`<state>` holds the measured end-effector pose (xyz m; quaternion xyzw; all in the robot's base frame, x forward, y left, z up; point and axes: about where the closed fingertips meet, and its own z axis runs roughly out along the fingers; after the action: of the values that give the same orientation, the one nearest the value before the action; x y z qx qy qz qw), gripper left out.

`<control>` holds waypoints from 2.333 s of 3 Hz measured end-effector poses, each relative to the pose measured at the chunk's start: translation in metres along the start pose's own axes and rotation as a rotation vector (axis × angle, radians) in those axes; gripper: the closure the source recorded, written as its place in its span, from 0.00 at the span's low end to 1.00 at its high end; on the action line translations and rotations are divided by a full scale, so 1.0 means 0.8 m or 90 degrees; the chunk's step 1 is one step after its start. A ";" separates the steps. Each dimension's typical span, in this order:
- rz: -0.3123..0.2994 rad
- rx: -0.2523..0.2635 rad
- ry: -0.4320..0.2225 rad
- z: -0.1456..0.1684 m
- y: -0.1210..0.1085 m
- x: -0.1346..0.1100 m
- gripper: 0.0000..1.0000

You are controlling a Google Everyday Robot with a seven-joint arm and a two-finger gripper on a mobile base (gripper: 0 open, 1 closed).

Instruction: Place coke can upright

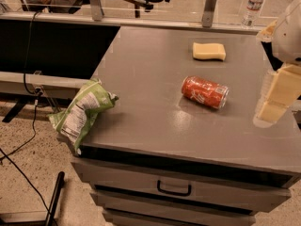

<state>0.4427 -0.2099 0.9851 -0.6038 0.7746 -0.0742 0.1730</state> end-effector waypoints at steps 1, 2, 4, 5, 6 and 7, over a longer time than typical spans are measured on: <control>0.000 0.000 0.000 0.000 0.000 0.000 0.00; 0.000 -0.022 -0.001 0.032 -0.003 -0.018 0.00; 0.018 -0.088 0.053 0.141 -0.021 -0.067 0.00; 0.046 -0.097 0.093 0.185 -0.046 -0.089 0.00; 0.060 -0.102 0.100 0.204 -0.060 -0.110 0.00; 0.079 -0.106 0.104 0.218 -0.068 -0.117 0.17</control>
Offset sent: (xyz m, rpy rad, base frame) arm 0.0479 0.0504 -0.0708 0.0313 0.1233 0.0216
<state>0.5745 -0.1175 0.8573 -0.5590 0.8254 -0.0479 0.0632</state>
